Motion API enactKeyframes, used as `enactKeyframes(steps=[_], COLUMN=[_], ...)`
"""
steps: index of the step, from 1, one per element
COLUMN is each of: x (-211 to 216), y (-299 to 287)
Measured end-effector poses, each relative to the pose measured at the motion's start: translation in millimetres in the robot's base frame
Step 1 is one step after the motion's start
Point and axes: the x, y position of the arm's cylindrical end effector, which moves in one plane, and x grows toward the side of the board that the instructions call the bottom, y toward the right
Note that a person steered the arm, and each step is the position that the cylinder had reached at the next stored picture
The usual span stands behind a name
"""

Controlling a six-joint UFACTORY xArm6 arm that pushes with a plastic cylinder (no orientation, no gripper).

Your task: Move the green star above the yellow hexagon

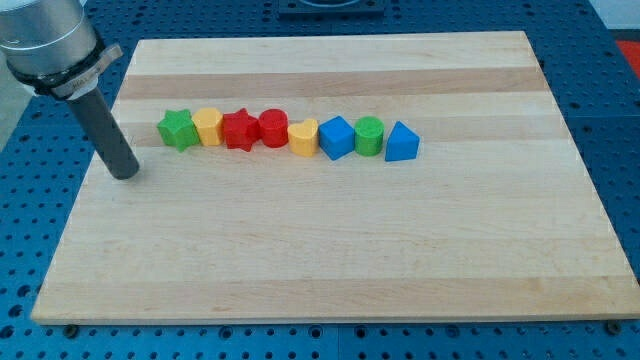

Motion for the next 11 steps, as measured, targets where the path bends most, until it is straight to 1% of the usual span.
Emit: enactKeyframes(steps=[2,3,4,5,6,7,8,9,10,11], x=[-12,-32,-40,-38,-38,-46,-78,-109,-117,-122], y=[62,79,66,48,13,-2,17,53,84,94])
